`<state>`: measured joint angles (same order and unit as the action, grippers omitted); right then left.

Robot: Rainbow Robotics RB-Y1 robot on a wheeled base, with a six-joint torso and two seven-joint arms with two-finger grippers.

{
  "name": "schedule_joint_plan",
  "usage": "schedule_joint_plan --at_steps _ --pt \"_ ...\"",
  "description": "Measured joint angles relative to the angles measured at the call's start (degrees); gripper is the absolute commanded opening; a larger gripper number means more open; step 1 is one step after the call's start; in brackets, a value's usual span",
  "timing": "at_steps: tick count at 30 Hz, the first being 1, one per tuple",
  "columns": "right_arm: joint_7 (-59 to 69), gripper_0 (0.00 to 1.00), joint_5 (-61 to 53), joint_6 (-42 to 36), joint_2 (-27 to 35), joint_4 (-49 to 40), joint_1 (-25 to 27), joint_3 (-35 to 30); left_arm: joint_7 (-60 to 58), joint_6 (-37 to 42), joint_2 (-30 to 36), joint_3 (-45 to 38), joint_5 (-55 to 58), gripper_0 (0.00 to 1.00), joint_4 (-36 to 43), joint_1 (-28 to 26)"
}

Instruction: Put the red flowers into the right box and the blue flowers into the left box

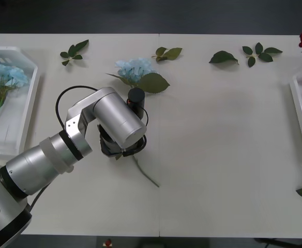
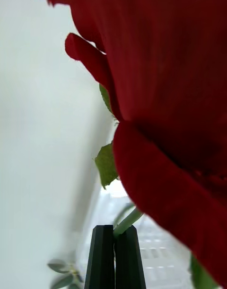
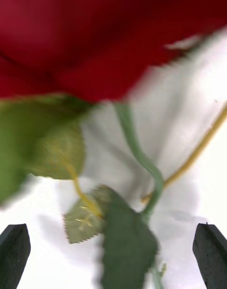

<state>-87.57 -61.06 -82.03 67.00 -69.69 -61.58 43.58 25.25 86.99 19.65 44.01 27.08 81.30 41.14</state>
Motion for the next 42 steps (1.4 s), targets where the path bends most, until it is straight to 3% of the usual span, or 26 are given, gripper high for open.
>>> schedule_joint_plan --at_steps 11,18,20,21,22,23,24,31,36,42 --pt "-2.2 0.0 6.5 10.6 4.6 3.7 0.0 13.5 0.2 -0.3 -0.8 0.0 0.0 0.94 -0.6 0.0" --pt "-2.2 0.0 9.0 18.4 4.6 8.6 1.8 15.0 0.5 -3.5 -0.8 0.0 0.2 0.91 -2.8 0.0" --pt "-2.2 0.0 9.5 21.1 4.6 9.8 3.5 14.3 0.6 -3.8 -0.8 0.0 0.3 0.79 -3.0 0.0" --pt "-2.2 0.0 9.7 22.4 4.6 10.6 4.4 14.0 0.6 -3.8 -0.8 0.0 0.3 0.62 -3.0 0.0" --pt "-2.2 0.0 9.9 23.7 4.6 11.5 5.2 13.7 0.6 -3.8 -0.8 0.0 0.3 0.62 -3.0 0.0" --pt "-2.2 0.0 9.9 24.8 4.5 12.6 5.9 13.6 0.6 -3.8 -0.8 0.0 0.3 0.28 -3.0 0.0" --pt "-2.2 0.0 9.9 25.5 4.4 13.8 6.4 13.5 0.6 -3.8 -0.8 0.0 0.3 0.01 -3.1 0.0" --pt "-2.2 0.0 11.9 30.8 -0.8 27.6 7.2 13.6 0.7 -3.8 -0.8 0.0 0.3 0.0 -3.1 0.0" --pt "-2.2 0.01 12.6 31.7 -2.8 28.7 7.2 13.6 1.4 -3.5 -0.8 0.0 -1.0 0.0 -3.0 0.0" --pt "-2.2 0.71 12.6 31.7 -2.9 28.6 7.2 13.6 1.7 2.5 0.3 0.0 -4.8 0.0 3.2 0.0"
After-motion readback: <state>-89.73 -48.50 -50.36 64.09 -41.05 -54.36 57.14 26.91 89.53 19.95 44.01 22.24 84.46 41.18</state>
